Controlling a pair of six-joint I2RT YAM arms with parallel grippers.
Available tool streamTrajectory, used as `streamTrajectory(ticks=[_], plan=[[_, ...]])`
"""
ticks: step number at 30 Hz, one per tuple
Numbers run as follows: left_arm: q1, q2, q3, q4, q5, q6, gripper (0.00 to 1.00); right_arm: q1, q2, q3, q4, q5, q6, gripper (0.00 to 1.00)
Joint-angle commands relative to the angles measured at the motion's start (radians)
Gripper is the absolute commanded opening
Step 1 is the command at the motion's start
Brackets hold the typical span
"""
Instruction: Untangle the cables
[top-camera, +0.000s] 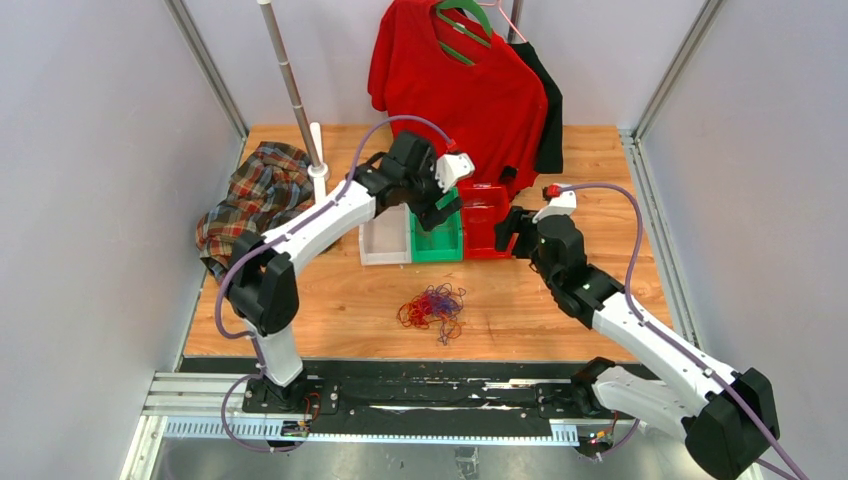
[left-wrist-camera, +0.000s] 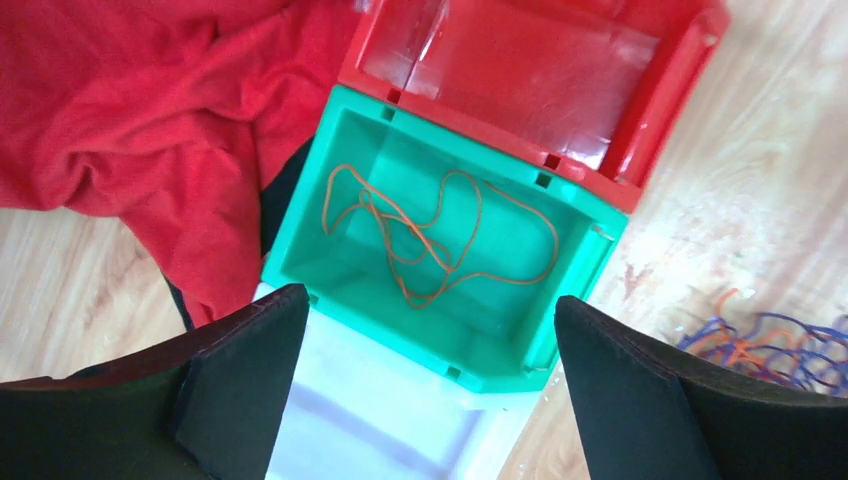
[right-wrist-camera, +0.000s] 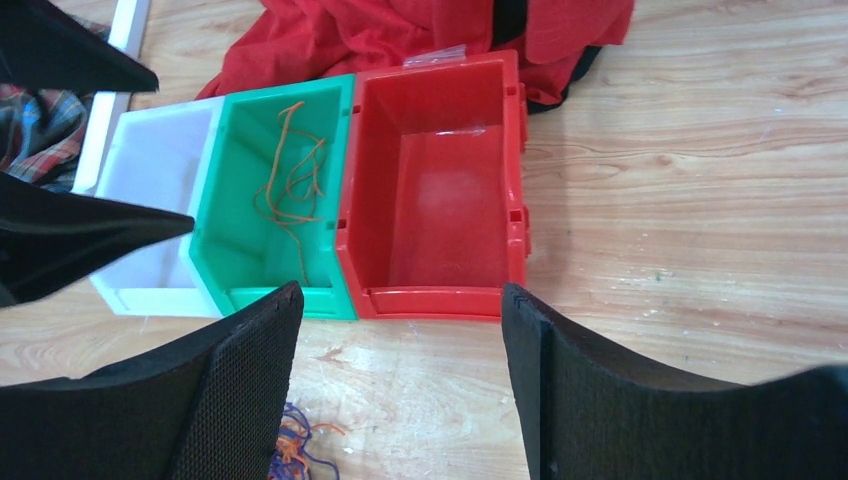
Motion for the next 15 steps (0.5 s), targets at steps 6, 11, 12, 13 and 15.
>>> streamTrajectory(ticks=[6, 11, 12, 13, 15], plan=[[0.02, -0.224, -0.061, -0.266, 0.283, -0.005, 0.98, 0.053, 0.011, 0.015, -0.022, -0.099, -0.019, 0.72], [0.017, -0.344, -0.266, -0.32, 0.45, 0.101, 0.99, 0.106, 0.025, -0.025, -0.006, -0.13, -0.012, 0.69], [0.015, -0.35, -0.295, -0.32, 0.468, 0.105, 0.98, 0.109, 0.024, -0.031, 0.0, -0.148, -0.011, 0.68], [0.011, -0.347, -0.315, -0.321, 0.488, 0.106, 0.95, 0.11, 0.02, -0.04, 0.009, -0.171, -0.015, 0.66], [0.008, -0.329, -0.336, -0.323, 0.529, 0.101, 0.88, 0.111, 0.01, -0.057, 0.019, -0.221, -0.016, 0.64]])
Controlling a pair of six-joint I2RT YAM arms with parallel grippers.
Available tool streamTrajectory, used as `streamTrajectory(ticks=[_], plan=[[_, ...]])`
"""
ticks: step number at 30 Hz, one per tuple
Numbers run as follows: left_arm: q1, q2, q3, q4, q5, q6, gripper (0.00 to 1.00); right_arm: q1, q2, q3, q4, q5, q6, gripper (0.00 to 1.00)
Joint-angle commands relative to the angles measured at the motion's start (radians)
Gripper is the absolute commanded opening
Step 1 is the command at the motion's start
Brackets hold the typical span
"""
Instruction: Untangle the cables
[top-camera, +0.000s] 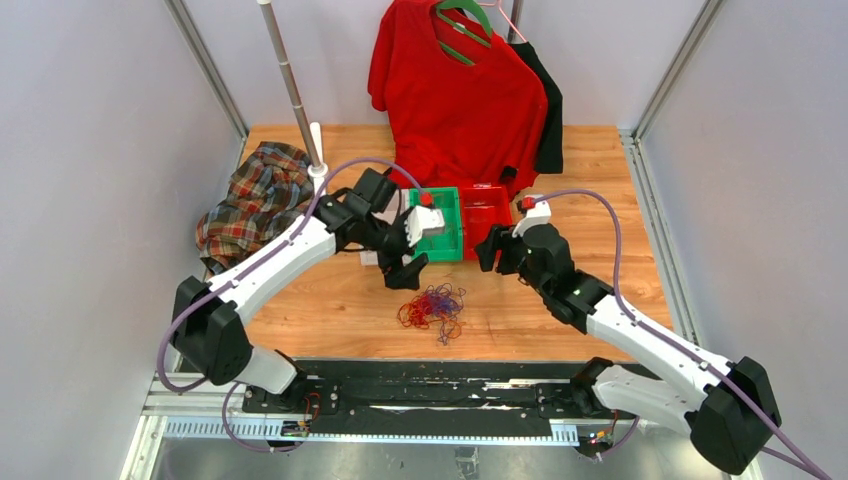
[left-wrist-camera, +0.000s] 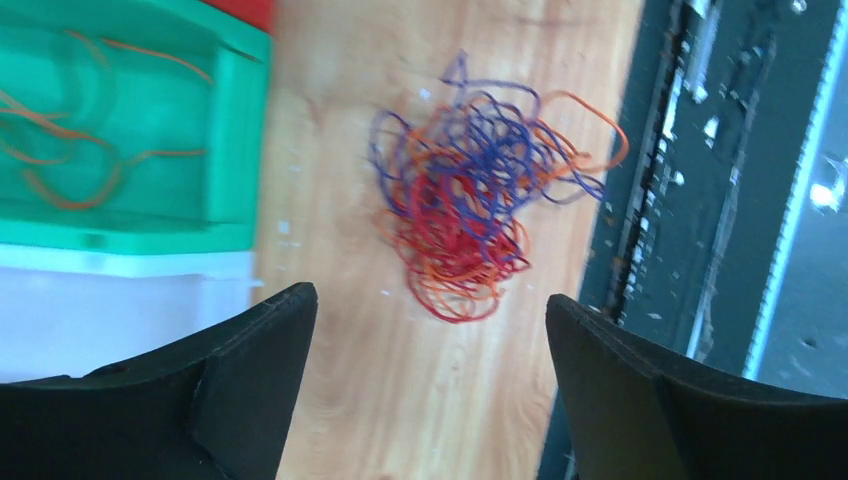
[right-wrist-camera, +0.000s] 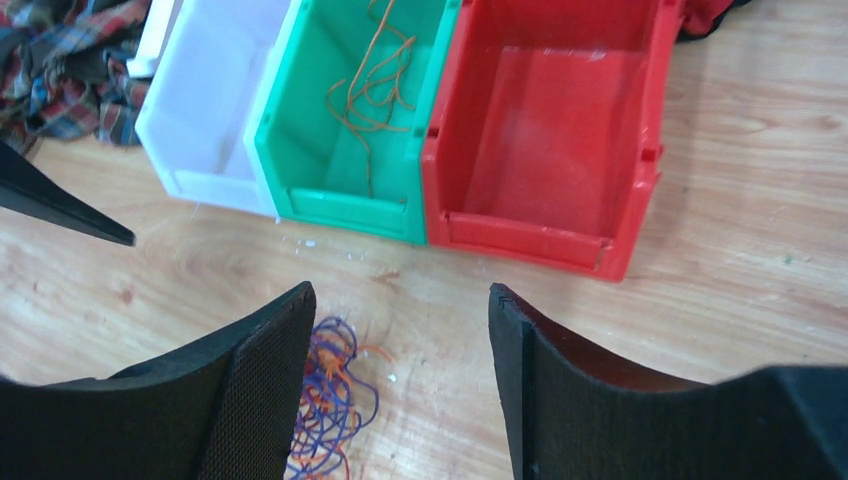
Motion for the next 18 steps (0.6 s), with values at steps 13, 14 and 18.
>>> streamTrajectory(ticks=[13, 14, 18], plan=[[-0.023, 0.034, -0.274, 0.263, 0.176, -0.168, 0.65, 0.037, -0.092, -0.124, 0.063, -0.191, 0.005, 0.57], [-0.023, 0.02, -0.293, 0.296, 0.169, -0.19, 0.63, 0.047, -0.089, -0.125, 0.074, -0.201, 0.003, 0.58], [-0.031, -0.006, -0.356, 0.406, 0.134, -0.257, 0.51, 0.082, -0.052, -0.127, 0.138, -0.237, 0.002, 0.64]])
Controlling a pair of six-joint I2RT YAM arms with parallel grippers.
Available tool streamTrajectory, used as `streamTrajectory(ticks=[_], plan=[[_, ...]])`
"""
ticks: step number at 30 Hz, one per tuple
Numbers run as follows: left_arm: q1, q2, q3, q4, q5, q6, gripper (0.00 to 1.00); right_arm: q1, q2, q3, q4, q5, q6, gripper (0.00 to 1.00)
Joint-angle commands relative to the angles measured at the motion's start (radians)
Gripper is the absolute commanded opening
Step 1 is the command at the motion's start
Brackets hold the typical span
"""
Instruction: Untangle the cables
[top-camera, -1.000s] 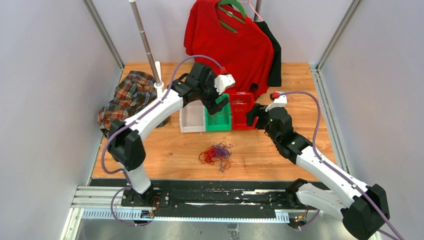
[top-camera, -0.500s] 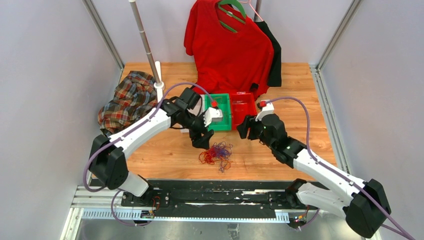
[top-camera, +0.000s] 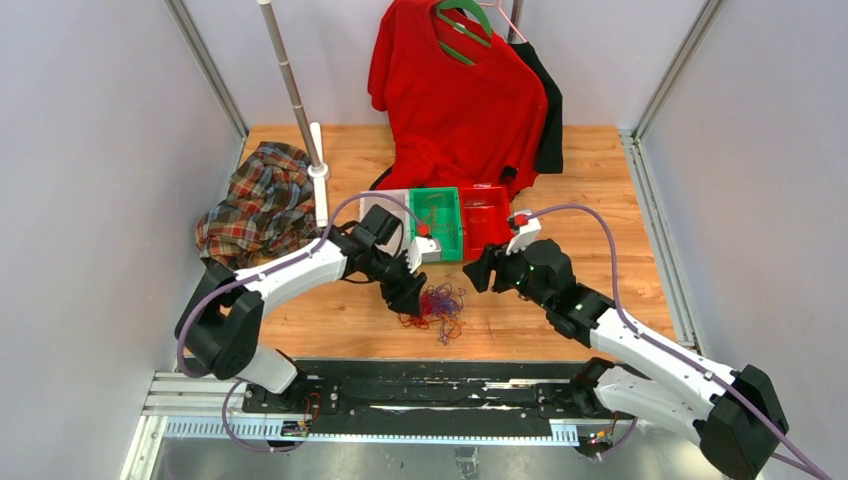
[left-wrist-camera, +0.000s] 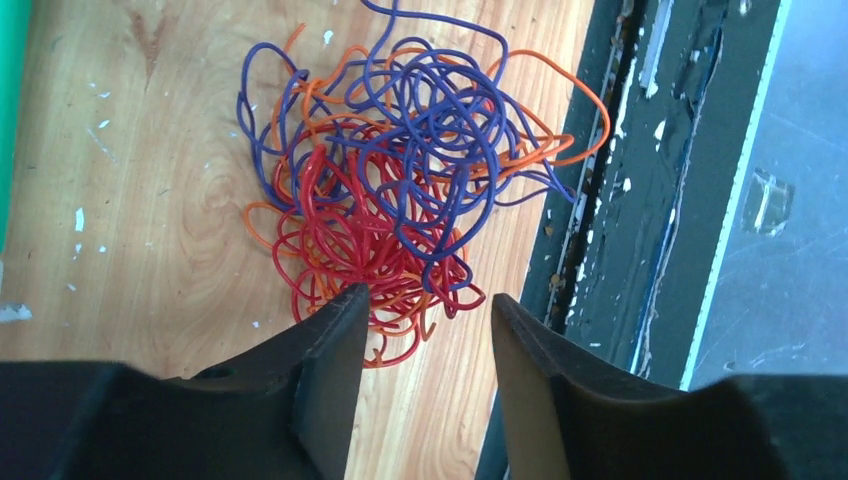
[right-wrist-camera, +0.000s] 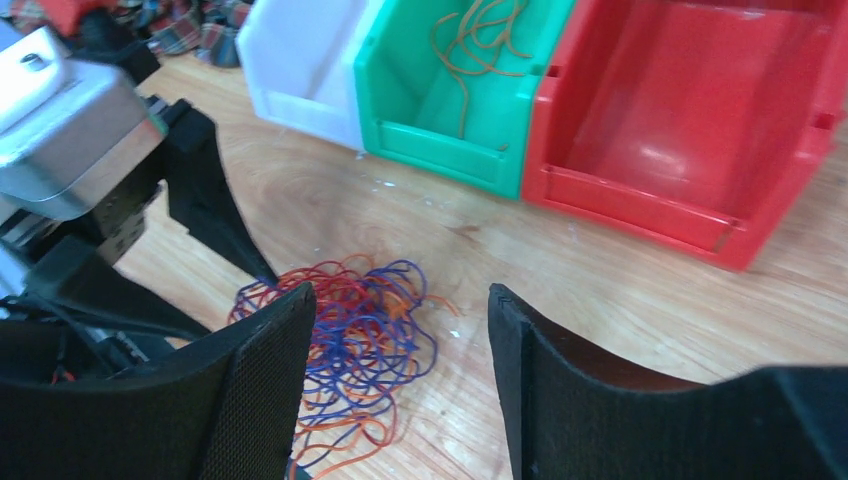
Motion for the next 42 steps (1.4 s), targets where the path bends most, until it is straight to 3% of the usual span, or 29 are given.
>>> streamTrajectory(ticks=[1, 4, 8, 14, 17, 19, 25, 31, 33, 37, 39, 42], plan=[[-0.014, -0.055, -0.046, 0.199, -0.039, -0.107, 0.47, 0.049, 0.036, -0.013, 0.1, -0.068, 0.005, 0.65], [-0.013, -0.044, -0.052, 0.218, -0.053, -0.102, 0.32, 0.067, 0.077, -0.014, 0.158, -0.118, 0.02, 0.68], [-0.012, -0.059, -0.021, 0.128, -0.045, -0.06, 0.16, 0.1, 0.133, -0.008, 0.21, -0.152, 0.02, 0.7], [-0.013, -0.161, 0.032, -0.048, -0.027, 0.033, 0.09, 0.129, 0.272, -0.002, 0.299, -0.157, 0.026, 0.68], [-0.012, -0.2, 0.058, -0.129, -0.023, 0.068, 0.05, 0.131, 0.337, -0.006, 0.351, -0.181, 0.046, 0.58], [-0.013, -0.225, 0.066, -0.161, -0.044, 0.09, 0.02, 0.131, 0.359, -0.011, 0.366, -0.181, 0.051, 0.47], [-0.007, -0.273, 0.095, -0.243, -0.105, 0.143, 0.01, 0.131, 0.277, -0.066, 0.28, -0.039, 0.048, 0.01], [0.0, -0.309, 0.221, -0.335, -0.109, 0.136, 0.01, 0.131, 0.123, -0.092, 0.111, 0.138, 0.015, 0.01], [0.0, -0.319, 0.276, -0.359, -0.107, 0.123, 0.01, 0.133, 0.057, -0.097, 0.107, 0.145, -0.007, 0.05], [0.0, -0.332, 0.355, -0.386, -0.085, 0.077, 0.01, 0.155, -0.055, -0.101, 0.193, 0.108, -0.073, 0.43], [0.0, -0.335, 0.373, -0.391, -0.074, 0.045, 0.01, 0.183, -0.071, -0.073, 0.231, 0.092, -0.103, 0.57], [0.0, -0.345, 0.398, -0.392, -0.065, 0.006, 0.01, 0.242, -0.043, -0.008, 0.274, 0.064, -0.13, 0.66]])
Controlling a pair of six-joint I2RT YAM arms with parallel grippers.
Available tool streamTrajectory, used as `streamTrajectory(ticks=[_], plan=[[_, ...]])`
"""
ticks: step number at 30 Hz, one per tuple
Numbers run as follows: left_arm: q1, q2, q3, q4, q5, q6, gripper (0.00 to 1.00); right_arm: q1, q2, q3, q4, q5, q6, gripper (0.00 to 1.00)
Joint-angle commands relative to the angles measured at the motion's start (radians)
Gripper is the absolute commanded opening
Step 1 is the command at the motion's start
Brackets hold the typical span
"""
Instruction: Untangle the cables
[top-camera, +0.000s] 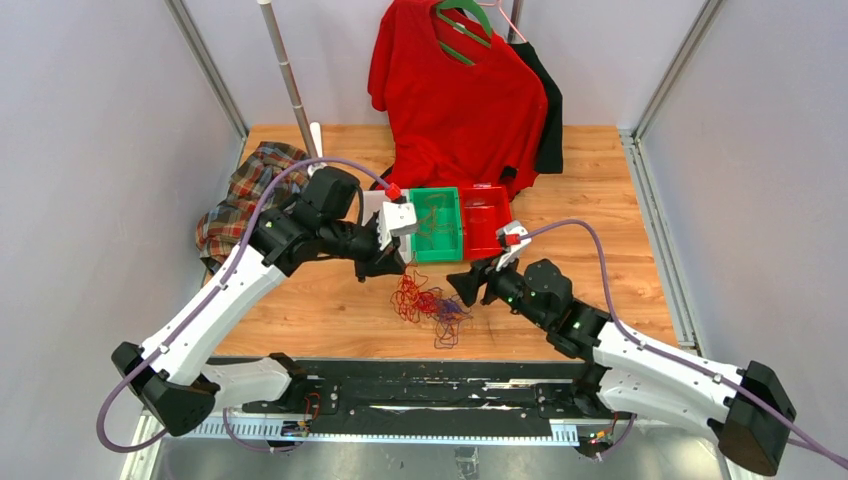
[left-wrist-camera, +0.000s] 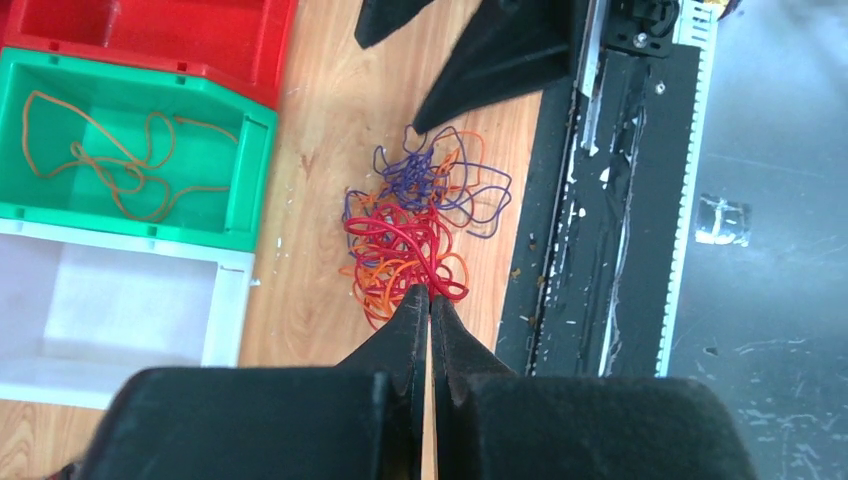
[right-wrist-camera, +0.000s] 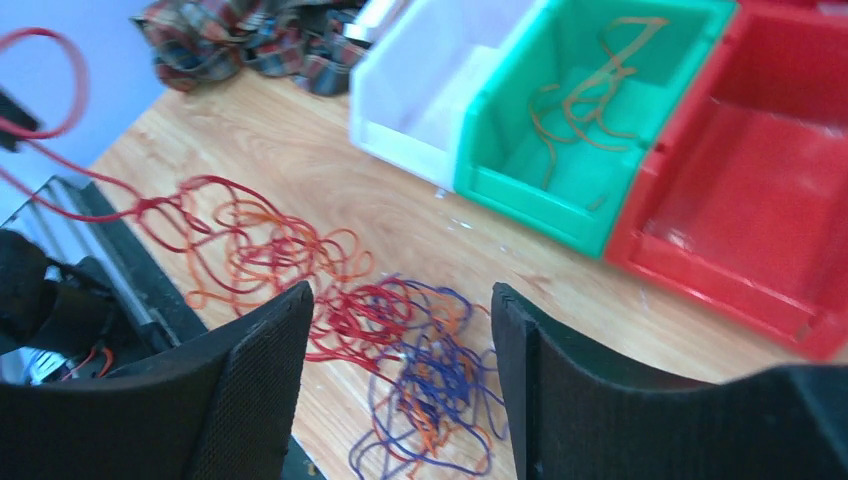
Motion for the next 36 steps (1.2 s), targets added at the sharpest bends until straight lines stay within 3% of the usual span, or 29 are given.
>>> streamTrajectory(ticks=[1, 9, 16, 23, 36], plan=[[0.004, -0.018, 0.048, -0.032, 0.034, -0.081, 0.01, 0.094, 0.042, 0.099, 0.094, -0.025, -0.08, 0.67], [0.004, -0.022, 0.134, -0.034, 0.057, -0.154, 0.01, 0.2, 0.257, 0.243, 0.234, -0.073, -0.13, 0.7], [0.004, -0.039, 0.205, -0.059, 0.084, -0.186, 0.01, 0.204, 0.412, 0.292, 0.307, 0.016, -0.13, 0.6], [0.004, -0.046, 0.317, -0.086, 0.082, -0.184, 0.0, 0.204, 0.492, 0.178, 0.423, 0.091, -0.089, 0.52], [0.004, -0.021, 0.667, -0.084, -0.045, -0.144, 0.0, 0.204, 0.501, -0.057, 0.536, 0.195, 0.012, 0.5]])
